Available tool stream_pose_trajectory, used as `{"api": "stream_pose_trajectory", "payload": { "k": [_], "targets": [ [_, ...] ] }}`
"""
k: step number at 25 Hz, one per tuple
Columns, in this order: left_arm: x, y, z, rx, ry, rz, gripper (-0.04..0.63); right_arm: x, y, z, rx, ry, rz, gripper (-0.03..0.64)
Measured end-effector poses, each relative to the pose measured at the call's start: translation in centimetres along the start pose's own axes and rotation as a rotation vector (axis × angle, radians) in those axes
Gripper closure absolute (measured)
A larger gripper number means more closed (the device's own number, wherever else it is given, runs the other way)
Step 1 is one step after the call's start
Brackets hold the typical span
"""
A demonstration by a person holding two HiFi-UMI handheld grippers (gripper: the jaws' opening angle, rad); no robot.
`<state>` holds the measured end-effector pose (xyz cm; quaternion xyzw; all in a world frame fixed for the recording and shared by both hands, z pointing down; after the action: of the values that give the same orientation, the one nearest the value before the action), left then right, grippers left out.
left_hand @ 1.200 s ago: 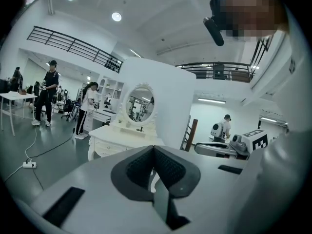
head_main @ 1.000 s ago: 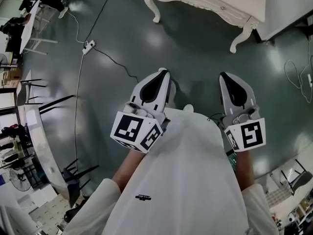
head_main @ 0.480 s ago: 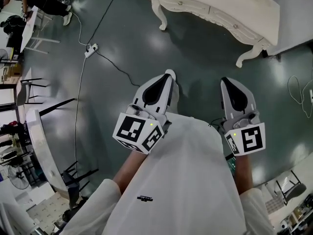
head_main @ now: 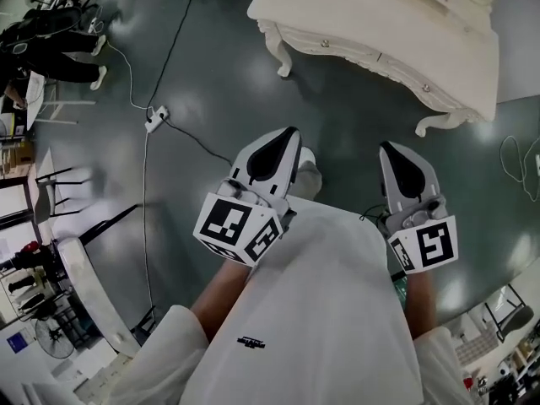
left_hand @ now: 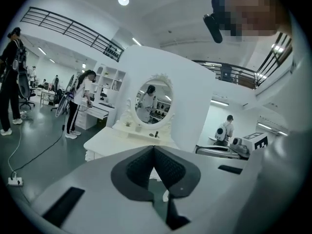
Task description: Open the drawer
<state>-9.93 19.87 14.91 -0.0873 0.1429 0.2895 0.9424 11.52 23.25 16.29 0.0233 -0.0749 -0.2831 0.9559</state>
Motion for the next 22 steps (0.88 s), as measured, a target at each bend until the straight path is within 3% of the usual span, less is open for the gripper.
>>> {"api": "stream_pose_trajectory", "payload": {
  "k": [6,13,22],
  "targets": [
    [-6.4,-5.6,-2.0,-0.02,0.027,0.046,0.588,1.7,-8.8,-0.2,-0.014,0.027,0.03,0.606],
    [-11.0,-8.6,-3.0,-0.005,0.047,0.057,0.588,2.4,-14.9,0.3,-0.044,0.042,-0.008,0.606],
    [-12.2,-10.1,-2.7,-0.02,0.043,0.062,0.588,3.1,-16.9,0.3,-0.018,0.038,-0.006,0.606]
  ]
}}
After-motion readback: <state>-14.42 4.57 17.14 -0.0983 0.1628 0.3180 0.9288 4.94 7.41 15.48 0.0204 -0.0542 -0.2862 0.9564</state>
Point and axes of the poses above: the fingertips, and each gripper's own axes: y backward along the fingers, x to its right, z out of its underside, the point moved 7 cm from there along y, backward along the fingers, and after that the axes turned 14 degrees about x, right-handed, at the moved point
